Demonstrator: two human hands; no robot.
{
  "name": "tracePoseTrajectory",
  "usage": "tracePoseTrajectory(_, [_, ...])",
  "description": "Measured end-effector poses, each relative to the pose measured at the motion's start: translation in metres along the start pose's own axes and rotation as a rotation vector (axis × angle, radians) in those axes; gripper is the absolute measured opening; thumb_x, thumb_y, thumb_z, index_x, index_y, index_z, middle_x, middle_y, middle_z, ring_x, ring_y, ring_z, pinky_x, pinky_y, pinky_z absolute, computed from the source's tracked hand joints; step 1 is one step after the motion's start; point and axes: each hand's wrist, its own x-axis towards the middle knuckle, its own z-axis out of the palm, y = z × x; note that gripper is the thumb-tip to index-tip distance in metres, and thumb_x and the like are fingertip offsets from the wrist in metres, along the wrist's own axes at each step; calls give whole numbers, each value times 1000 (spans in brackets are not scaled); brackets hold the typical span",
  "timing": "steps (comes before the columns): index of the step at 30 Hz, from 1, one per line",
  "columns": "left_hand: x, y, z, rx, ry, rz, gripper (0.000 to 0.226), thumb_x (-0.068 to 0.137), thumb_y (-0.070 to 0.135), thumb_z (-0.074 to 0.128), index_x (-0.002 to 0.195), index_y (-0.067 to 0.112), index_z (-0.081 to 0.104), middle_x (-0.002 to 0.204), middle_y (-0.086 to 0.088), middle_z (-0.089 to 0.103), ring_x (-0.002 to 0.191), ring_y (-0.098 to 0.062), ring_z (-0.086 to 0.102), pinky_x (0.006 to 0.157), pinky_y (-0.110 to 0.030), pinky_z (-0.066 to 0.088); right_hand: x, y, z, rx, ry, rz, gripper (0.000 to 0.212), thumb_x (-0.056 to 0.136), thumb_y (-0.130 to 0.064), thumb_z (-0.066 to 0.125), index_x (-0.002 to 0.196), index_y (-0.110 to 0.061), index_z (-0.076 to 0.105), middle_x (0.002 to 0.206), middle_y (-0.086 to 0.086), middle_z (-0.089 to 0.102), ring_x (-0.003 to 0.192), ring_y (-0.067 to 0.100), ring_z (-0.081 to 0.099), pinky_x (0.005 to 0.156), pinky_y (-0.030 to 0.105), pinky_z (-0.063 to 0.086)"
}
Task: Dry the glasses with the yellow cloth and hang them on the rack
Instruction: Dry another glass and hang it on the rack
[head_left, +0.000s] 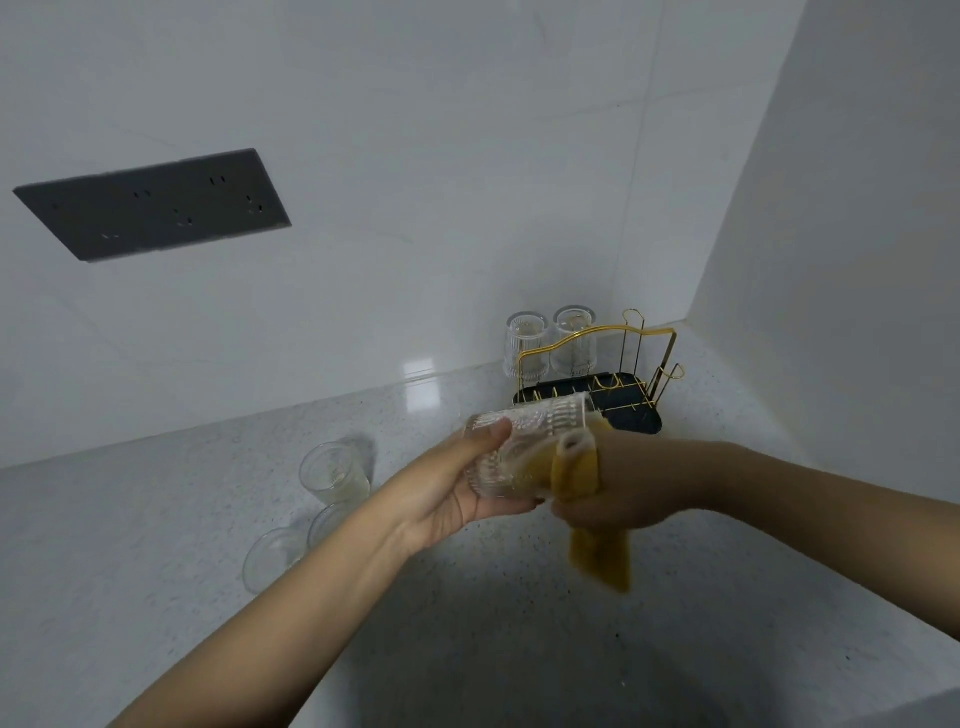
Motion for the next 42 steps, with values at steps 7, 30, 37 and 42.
tracePoseTrajectory(7, [2,-11,-1,54,-88,85,86,59,36,90,132,14,49,126,-27,60,111,-41,63,94,-47,53,-2,-1,-9,428,159,32,20,91,-12,52,110,-11,57,109,11,60,99,25,60,87,34,51])
tracePoseTrajectory(30, [3,1,14,30,-12,191,58,66,9,81,118,10,55,116,-20,64,89,-34,70,69,-47,61,-14,-8,-17,480,40,72,18,90,-12,53,108,-10,55,105,4,59,93,14,58,79,20,48])
tracePoseTrajectory(37, [3,-4,7,-25,-76,-129,84,38,33,98,109,3,63,97,-22,72,81,-33,72,65,-40,61,-20,-9,6,-785,172,-238,30,77,-17,69,106,-13,64,108,2,66,100,12,62,86,18,45])
tracePoseTrajectory(42, [2,3,6,-9,-109,-109,71,41,32,97,101,3,73,99,-22,72,85,-34,72,70,-46,61,-7,12,22,-775,395,-337,42,38,-26,87,76,-22,69,73,-7,69,65,9,67,58,18,54])
